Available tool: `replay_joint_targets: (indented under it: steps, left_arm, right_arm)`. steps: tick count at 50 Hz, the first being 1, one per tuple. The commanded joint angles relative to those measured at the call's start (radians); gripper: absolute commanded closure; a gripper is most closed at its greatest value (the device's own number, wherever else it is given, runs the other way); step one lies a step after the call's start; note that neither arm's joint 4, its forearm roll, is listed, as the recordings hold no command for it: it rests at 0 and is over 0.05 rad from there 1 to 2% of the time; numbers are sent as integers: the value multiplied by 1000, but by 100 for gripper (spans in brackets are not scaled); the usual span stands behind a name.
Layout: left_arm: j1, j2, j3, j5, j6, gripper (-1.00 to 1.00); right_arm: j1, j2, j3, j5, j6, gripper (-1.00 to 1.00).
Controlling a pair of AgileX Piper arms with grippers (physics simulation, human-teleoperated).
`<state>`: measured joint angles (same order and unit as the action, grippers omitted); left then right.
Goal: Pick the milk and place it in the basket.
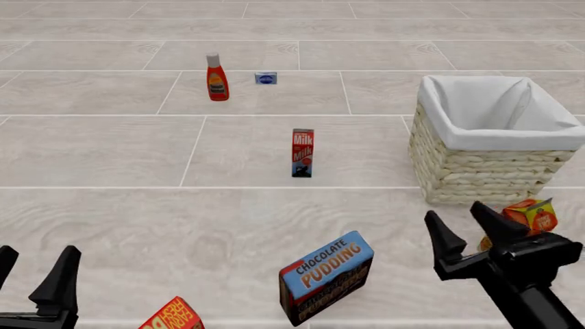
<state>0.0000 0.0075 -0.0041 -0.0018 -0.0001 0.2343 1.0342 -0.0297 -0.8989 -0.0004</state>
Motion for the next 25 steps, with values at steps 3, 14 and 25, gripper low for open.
replay_joint_targets:
  steps: [3, 14, 25]
  left_arm:
    - [0, 0, 0, 0, 0, -100]
    - [0, 0, 0, 0, 0, -100]
    - [0, 0, 0, 0, 0, -100]
  right_arm:
    - [73, -162, -660, 875, -62, -100]
    - [100, 11, -855, 952, -64, -100]
    - [151, 206, -1001, 997, 1, -100]
